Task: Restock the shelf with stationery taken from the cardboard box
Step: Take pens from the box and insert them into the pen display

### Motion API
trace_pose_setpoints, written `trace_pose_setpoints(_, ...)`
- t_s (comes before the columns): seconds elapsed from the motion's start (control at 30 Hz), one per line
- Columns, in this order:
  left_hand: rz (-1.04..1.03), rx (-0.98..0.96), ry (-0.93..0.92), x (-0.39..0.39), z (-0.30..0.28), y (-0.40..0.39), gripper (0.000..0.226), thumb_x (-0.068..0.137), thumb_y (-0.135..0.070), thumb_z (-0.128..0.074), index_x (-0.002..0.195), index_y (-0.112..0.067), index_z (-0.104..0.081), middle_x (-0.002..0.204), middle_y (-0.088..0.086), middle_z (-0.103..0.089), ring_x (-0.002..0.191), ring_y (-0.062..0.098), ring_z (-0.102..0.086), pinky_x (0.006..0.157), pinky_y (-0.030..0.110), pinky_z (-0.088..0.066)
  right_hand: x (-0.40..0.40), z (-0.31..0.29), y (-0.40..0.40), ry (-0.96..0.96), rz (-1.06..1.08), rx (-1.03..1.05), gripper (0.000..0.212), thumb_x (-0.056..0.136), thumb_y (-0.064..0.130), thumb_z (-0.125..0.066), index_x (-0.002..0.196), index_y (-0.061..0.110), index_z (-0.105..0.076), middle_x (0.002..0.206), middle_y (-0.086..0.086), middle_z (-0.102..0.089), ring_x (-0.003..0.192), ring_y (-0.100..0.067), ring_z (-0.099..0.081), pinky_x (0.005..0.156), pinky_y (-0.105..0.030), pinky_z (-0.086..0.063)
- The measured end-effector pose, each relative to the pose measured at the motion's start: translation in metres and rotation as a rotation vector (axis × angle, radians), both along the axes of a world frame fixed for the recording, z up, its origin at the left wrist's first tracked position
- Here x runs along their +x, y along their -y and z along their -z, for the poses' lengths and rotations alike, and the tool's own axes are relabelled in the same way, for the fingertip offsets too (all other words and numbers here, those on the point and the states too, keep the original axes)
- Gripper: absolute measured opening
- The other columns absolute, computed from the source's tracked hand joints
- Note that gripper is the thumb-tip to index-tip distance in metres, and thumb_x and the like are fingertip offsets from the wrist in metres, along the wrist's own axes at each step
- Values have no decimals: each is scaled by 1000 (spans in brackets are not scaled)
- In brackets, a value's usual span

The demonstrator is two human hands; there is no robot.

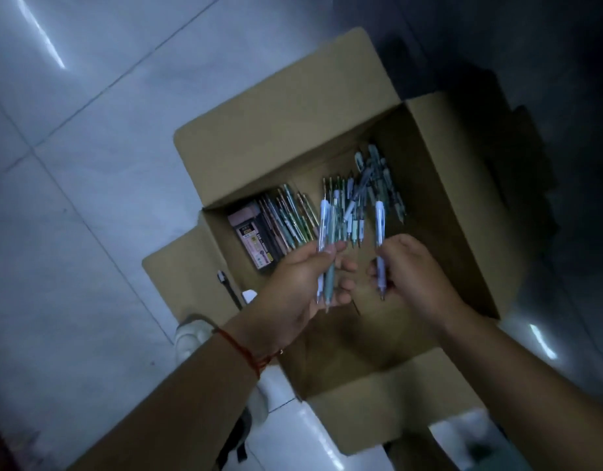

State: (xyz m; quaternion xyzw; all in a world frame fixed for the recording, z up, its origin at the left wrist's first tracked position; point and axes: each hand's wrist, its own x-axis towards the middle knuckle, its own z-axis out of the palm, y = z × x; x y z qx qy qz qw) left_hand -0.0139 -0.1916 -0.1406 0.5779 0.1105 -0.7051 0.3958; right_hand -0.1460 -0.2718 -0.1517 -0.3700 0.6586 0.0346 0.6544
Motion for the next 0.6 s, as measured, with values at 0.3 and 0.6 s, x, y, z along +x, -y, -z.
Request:
trace_pose_setpoints(0.3,272,-131,2,45,-320,-12,55,97,-60,-31,98,-17,-64,59,-3,-39,45,10,-29,43,21,-26,41,-327,3,237,-110,-112,10,97,22,-51,94,14,-54,68,1,-49,57,-13,-43,53,-27,-36)
trace_pose_setpoints(0.6,273,-546,83,100,-681,-58,41,93,-40,-54,117,-8,-56,77,6,-59,58,16,-54,50,27,-44,89,-704,-56,560,-65,-407,21,86,36,-65,96,18,-69,90,-28,-63,75,-31,-47,69,-47,-37)
